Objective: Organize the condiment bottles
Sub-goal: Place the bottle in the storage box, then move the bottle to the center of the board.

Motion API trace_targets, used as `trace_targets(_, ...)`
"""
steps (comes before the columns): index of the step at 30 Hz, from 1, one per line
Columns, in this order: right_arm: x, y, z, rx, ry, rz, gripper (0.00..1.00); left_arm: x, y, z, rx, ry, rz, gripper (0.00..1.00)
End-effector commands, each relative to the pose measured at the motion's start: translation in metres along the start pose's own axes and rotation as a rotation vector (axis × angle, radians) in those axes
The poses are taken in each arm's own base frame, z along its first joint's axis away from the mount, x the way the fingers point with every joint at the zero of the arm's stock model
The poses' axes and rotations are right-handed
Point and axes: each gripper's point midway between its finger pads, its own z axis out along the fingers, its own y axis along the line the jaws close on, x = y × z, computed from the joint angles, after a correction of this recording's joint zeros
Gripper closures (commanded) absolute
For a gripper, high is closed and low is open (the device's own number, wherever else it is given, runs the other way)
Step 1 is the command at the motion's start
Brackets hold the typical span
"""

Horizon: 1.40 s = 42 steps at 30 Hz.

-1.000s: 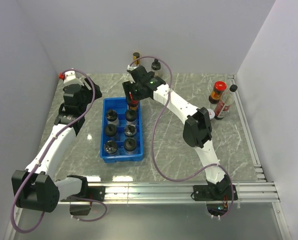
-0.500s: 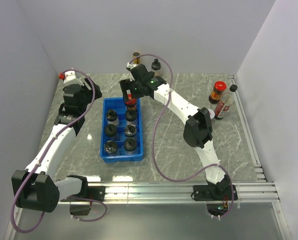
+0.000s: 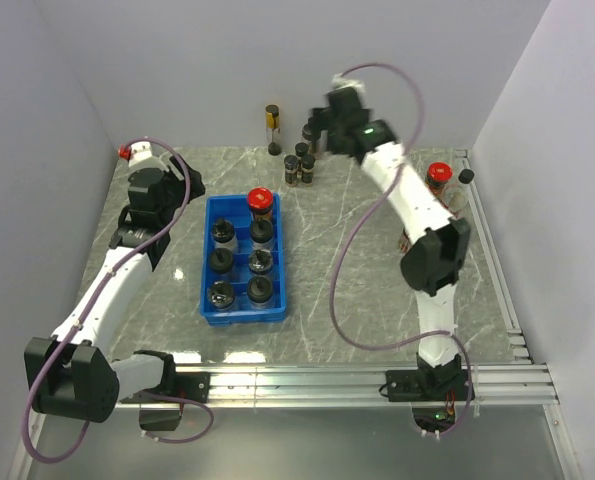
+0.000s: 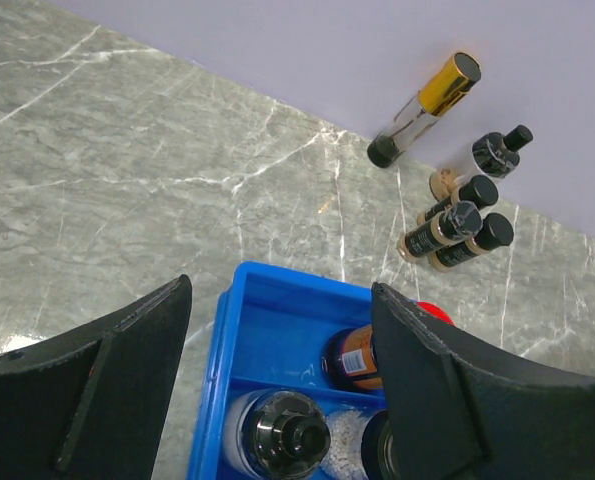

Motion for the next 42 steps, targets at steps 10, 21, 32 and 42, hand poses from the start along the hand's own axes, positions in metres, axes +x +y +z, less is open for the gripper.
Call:
trace_targets(10, -0.065, -0.202, -0.065, 0.314, -0.182, 0.176, 0.00, -0.014, -0.028, 0.016, 0.090, 0.010, -0.058, 0.24)
trace_targets(21, -0.073, -0.275, -0.138, 0.543, -0.263, 0.304, 0.00, -0.001, -0.035, 0.033, 0.119, 0.046, -0.075, 0.24)
trace_targets(32, -0.014, -0.336, -0.177, 0.649, -0.206, 0.490, 0.01, 0.008, -0.049, 0.051, 0.177, 0.081, -0.089, 0.24)
trace_targets(42, 0.012, -0.320, -0.139, 0.415, -0.071, 0.524, 0.06, 0.012, -0.058, 0.054, 0.209, 0.093, -0.096, 0.25)
